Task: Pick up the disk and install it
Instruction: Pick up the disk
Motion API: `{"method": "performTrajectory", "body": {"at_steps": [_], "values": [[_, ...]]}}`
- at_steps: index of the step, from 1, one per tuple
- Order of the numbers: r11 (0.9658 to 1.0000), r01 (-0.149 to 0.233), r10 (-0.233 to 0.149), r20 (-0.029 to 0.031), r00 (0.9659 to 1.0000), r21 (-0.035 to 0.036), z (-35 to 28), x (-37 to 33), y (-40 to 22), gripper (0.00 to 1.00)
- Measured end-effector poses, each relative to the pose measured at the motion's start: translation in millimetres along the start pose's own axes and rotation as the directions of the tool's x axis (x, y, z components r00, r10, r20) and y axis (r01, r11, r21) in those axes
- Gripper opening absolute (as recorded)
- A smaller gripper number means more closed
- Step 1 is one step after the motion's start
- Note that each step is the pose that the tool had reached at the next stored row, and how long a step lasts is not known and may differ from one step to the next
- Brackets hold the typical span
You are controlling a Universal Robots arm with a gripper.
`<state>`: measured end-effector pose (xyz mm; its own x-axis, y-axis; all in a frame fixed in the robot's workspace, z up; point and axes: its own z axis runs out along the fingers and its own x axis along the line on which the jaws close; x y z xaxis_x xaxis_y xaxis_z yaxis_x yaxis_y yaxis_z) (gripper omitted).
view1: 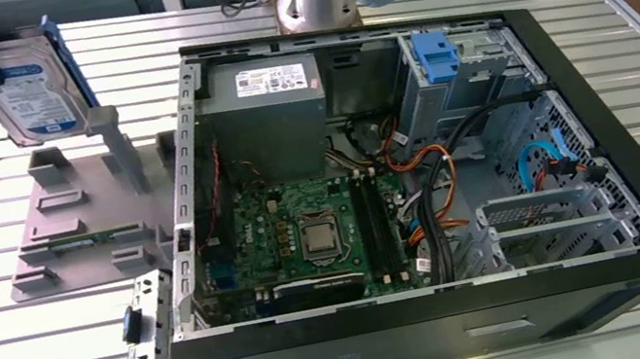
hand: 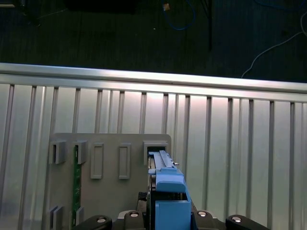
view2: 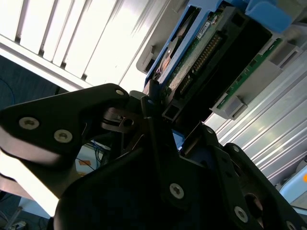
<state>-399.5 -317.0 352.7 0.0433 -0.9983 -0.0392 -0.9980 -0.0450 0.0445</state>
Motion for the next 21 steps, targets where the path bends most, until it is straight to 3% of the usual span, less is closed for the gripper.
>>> {"method": "performTrajectory", "body": {"at_steps": [21], "values": [[1.0000, 0.000, 0.000, 0.0000, 1.0000, 0.0000, -4.7, -0.2, 0.2, 0.37]]}}
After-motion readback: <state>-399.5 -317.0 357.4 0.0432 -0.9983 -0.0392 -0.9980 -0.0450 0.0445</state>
